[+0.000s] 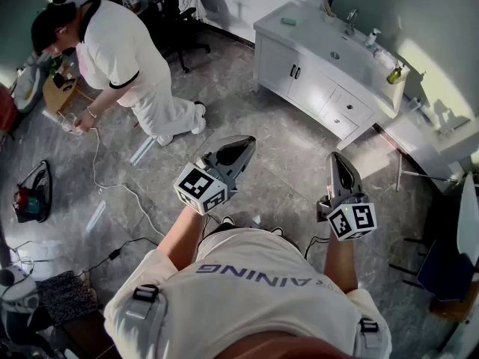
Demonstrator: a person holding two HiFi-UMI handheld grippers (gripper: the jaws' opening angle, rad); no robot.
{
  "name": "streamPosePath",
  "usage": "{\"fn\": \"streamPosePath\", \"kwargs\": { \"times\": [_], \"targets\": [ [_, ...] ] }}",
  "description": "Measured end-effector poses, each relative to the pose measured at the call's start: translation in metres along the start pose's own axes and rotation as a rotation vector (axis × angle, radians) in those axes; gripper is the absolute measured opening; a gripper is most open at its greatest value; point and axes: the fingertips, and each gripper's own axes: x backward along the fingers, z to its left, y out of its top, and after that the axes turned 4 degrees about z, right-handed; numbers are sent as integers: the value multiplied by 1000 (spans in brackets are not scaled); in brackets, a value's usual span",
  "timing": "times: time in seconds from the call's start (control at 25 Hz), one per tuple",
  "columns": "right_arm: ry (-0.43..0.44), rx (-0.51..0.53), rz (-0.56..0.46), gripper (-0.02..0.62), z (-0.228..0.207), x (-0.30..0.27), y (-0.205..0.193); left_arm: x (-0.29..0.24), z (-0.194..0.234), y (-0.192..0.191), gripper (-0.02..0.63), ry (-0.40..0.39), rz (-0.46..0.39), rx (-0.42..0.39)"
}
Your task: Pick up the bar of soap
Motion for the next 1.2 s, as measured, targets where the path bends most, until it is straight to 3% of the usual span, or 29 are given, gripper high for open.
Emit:
{"fn": "streamPosePath", "kwargs": {
  "times": [0.64, 0.96, 1.2],
  "targets": [
    [48, -36, -26, 8, -55, 23, 8, -44, -37, 0, 9, 35, 6, -18],
    [71, -78, -10, 8, -98, 37, -8, -71, -64, -11, 9, 68, 52, -33],
    [55, -112, 1, 8, -123, 33, -19, -99, -61, -19, 9, 56, 73, -30]
  ]
}}
